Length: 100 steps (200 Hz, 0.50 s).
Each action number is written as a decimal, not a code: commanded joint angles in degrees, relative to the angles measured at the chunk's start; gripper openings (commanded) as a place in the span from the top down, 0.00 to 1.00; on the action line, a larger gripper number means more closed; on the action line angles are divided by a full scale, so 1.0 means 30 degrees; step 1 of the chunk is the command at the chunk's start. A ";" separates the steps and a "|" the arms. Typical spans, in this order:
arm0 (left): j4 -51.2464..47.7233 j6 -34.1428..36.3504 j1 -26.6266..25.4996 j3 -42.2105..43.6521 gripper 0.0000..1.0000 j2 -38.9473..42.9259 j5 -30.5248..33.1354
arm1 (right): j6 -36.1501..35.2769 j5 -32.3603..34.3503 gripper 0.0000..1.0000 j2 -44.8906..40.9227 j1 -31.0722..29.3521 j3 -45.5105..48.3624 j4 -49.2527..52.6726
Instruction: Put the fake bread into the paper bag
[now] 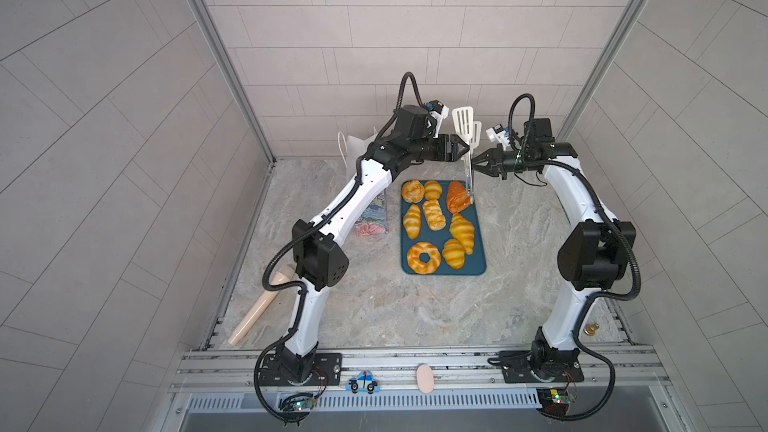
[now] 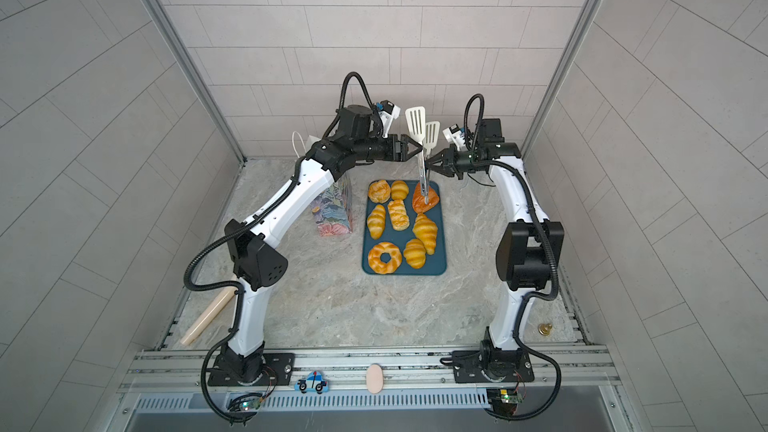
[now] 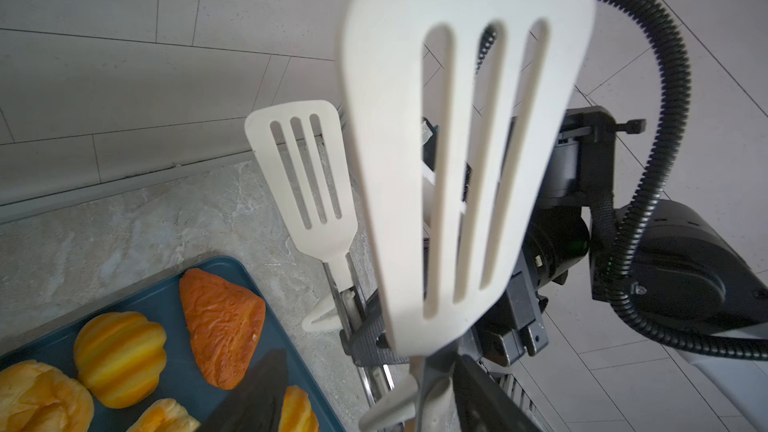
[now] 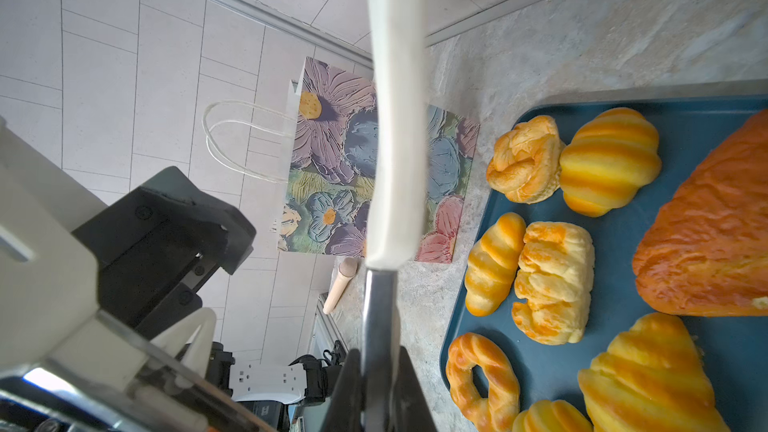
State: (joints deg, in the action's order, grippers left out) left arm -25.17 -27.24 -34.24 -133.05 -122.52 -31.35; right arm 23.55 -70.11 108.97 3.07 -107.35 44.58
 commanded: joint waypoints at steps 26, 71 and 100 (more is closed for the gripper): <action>0.1613 -0.0352 -0.0105 -0.0258 0.32 0.0235 -0.0938 | -0.0603 -0.1518 0.99 -0.0119 0.0103 -0.0514 0.0536; 0.2163 -0.0482 -0.0108 -0.0260 0.34 0.0061 -0.1872 | -0.0588 -0.2079 0.97 0.0144 0.0109 -0.0800 0.0912; 0.2664 -0.0612 -0.0073 -0.0267 0.35 -0.0114 -0.2632 | -0.0817 -0.2699 0.96 0.0487 0.0072 -0.1201 0.1357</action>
State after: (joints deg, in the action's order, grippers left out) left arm -20.73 -28.32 -34.26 -133.05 -122.52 -35.88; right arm 22.85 -74.06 109.75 3.16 -108.03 47.51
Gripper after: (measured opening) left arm 0.652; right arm 0.113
